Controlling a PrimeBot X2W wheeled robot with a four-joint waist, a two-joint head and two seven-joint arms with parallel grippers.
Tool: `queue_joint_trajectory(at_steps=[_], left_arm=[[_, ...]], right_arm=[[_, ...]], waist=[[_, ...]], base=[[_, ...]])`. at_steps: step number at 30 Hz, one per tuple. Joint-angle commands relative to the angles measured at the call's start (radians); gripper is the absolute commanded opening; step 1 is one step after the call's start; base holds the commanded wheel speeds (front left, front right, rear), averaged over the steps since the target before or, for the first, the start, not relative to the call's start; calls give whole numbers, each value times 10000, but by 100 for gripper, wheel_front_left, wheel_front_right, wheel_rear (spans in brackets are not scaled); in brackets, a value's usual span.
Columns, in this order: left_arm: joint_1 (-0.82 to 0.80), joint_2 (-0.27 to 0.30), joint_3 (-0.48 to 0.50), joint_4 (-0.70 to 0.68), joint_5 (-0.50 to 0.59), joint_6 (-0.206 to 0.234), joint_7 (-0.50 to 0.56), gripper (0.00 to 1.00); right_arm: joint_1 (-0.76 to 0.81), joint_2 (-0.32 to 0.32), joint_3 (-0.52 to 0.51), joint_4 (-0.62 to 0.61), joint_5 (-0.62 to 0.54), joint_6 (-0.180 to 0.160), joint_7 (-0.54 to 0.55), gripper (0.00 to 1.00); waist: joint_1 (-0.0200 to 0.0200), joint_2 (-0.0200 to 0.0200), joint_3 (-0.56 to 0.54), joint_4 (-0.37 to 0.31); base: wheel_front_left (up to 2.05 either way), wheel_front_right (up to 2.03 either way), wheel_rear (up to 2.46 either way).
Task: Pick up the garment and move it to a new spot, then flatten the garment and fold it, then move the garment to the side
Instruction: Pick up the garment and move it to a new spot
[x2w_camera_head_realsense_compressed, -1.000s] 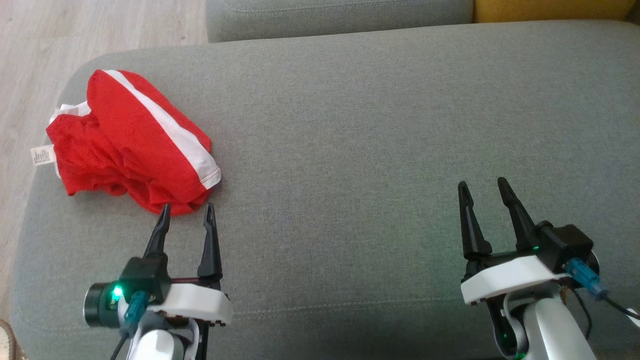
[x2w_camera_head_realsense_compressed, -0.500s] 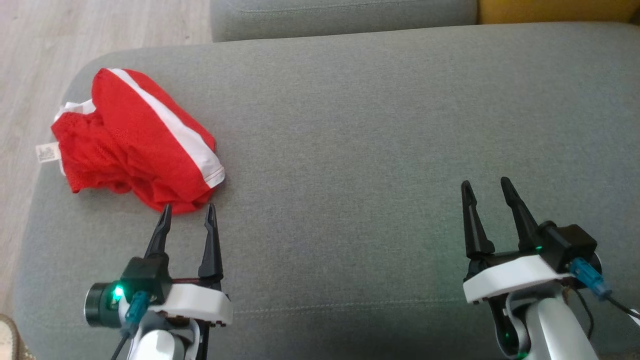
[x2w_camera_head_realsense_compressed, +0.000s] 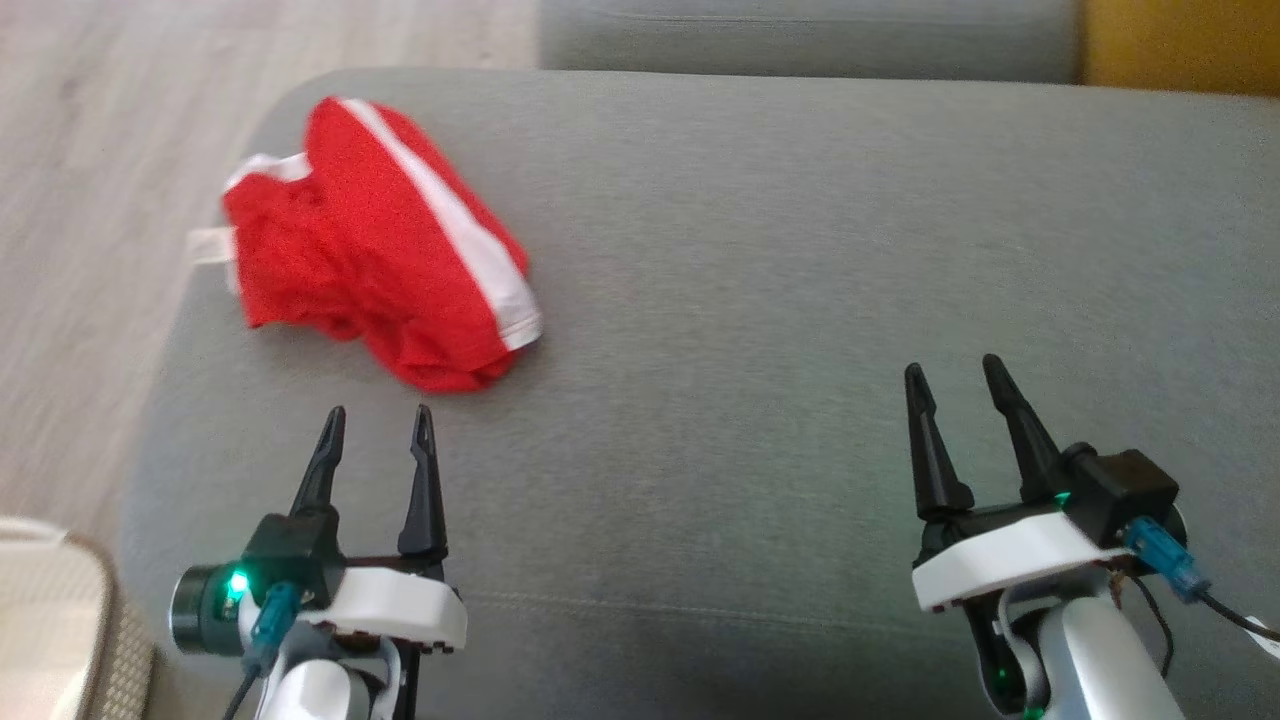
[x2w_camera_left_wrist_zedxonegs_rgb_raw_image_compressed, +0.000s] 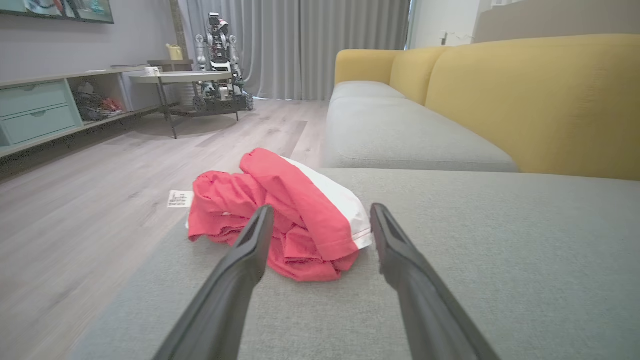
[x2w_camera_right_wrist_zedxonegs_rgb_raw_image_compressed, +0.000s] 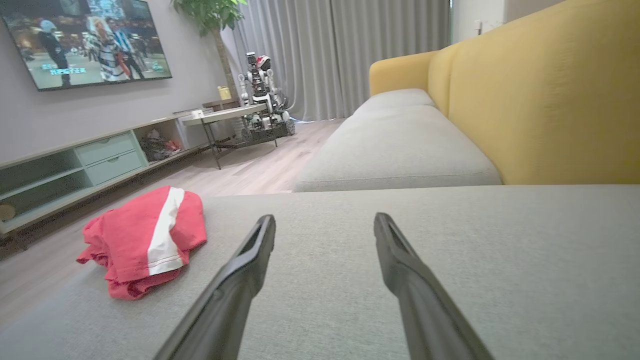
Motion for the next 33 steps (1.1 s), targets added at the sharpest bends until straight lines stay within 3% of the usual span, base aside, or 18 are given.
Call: queue_joint_trajectory(at_steps=[1, 16, 29, 33], left_arm=[[-336, 9, 358, -364, 21, 4, -122, 100], [68, 9, 519, -400, -4, -51, -122, 100], [113, 9, 689, -487, -198, 3, -122, 100], [-78, 9, 931, -561, -166, -219, -122, 100]], right_arm=[[-213, -32, 335, -359, 92, 71, -93, 100], [-2, -32, 682, -258, 212, 71, -93, 100], [-34, -32, 676, -226, 191, 71, -93, 100], [-123, -32, 676, -316, 128, 71, -93, 100]], waist=[[0, 0, -28, 565], [0, 0, -216, 2463], [0, 0, -124, 2614], [0, 0, 115, 2490]], base=[[0, 0, 0], [0, 0, 0], [0, 0, 0], [0, 0, 0]])
